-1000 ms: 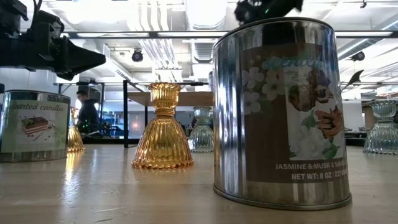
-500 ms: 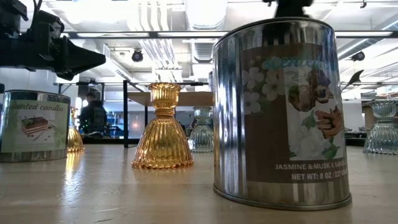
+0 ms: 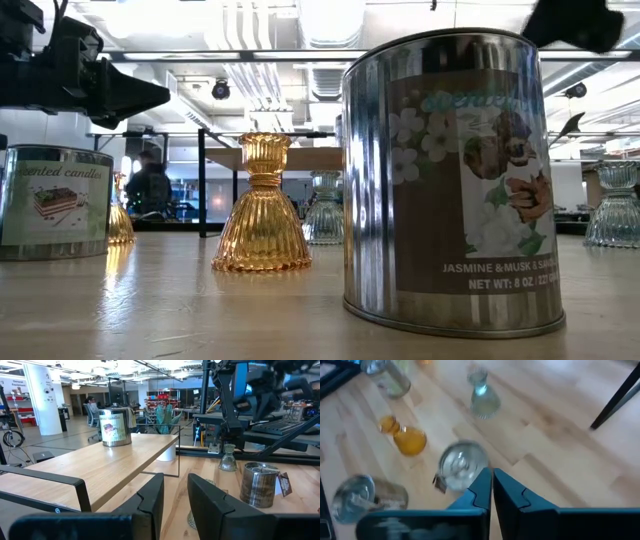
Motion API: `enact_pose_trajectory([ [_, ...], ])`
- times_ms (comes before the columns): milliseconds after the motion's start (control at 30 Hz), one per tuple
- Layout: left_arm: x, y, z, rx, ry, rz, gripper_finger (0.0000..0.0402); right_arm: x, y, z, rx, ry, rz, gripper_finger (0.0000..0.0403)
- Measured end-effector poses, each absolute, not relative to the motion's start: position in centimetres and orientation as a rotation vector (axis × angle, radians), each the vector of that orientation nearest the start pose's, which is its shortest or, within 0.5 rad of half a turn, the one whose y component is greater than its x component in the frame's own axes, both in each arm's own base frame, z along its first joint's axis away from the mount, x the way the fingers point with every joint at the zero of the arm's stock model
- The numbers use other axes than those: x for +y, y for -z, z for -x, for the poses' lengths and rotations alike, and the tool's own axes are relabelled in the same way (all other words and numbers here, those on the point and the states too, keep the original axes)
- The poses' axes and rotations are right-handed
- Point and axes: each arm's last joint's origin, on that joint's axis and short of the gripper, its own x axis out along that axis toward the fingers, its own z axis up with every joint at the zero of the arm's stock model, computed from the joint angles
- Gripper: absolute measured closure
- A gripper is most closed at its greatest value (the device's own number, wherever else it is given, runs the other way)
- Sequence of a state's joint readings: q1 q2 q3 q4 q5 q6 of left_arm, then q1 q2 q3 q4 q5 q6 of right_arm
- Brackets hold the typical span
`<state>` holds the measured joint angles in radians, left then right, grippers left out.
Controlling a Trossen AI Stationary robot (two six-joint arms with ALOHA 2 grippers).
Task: Pick & Place candle stick holders
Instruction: Put the top brown scented candle on the shelf
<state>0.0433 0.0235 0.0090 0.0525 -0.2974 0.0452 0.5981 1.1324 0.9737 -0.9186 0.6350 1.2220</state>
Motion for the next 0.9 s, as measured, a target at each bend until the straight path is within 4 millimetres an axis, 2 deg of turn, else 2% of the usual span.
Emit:
enact_pose_trajectory([
  [167, 1.3, -17.0, -9.7, -0.03, -0.342, -0.04, 0.031, 11.4, -24.6, -17.5, 0.699, 0.464, -0.503, 0.034],
  [333, 1.3, -17.0, -9.7, -0.031, -0.341, -0.04, 0.031, 11.9, -21.7, -17.0, 0.721, 0.406, -0.37, 0.026],
  [500, 1.3, -17.0, -9.7, -0.03, -0.341, -0.04, 0.031, 12.0, -19.8, -16.5, 0.703, 0.356, -0.318, 0.0144],
  [633, 1.3, -17.0, -9.7, -0.03, -0.341, -0.04, 0.031, 12.0, -18.4, -16.2, 0.61, 0.375, -0.298, 0.0032],
  [667, 1.3, -17.0, -9.7, -0.031, -0.341, -0.04, 0.031, 11.9, -18.0, -16.1, 0.59, 0.379, -0.303, 0.0018],
  [900, 1.3, -17.0, -9.7, -0.03, -0.342, -0.04, 0.031, 10.7, -13.6, -15.0, 0.399, 0.426, -0.457, 0.0031],
])
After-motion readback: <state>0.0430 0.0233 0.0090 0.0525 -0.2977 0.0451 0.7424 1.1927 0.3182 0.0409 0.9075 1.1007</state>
